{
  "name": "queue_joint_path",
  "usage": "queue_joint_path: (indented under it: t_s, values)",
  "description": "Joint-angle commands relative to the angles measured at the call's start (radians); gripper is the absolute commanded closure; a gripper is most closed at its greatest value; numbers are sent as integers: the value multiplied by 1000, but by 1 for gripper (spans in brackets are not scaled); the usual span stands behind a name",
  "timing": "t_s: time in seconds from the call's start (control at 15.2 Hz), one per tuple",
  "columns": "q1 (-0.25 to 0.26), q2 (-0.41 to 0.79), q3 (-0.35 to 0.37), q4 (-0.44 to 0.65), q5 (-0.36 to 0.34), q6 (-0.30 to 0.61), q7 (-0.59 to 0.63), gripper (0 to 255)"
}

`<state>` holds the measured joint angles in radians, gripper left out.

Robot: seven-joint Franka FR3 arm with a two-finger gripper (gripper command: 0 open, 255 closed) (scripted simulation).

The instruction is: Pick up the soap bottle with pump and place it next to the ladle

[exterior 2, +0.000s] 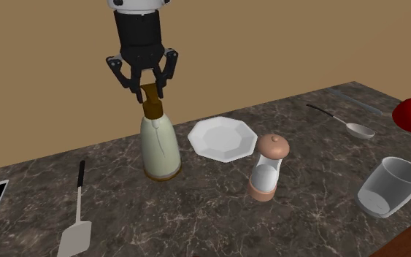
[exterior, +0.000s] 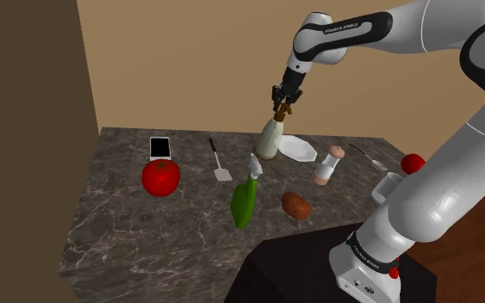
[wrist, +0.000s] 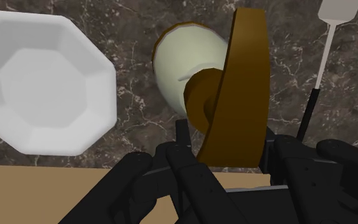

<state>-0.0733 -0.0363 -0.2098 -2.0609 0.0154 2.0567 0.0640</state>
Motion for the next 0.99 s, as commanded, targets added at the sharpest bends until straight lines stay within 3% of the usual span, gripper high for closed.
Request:
queue_joint_path:
  t_s: [0.0,0.92]
  values:
    - [1,-10,2,16,-3,-25,4,255]
    - [2,-39,4,173,-10,-211,12,255]
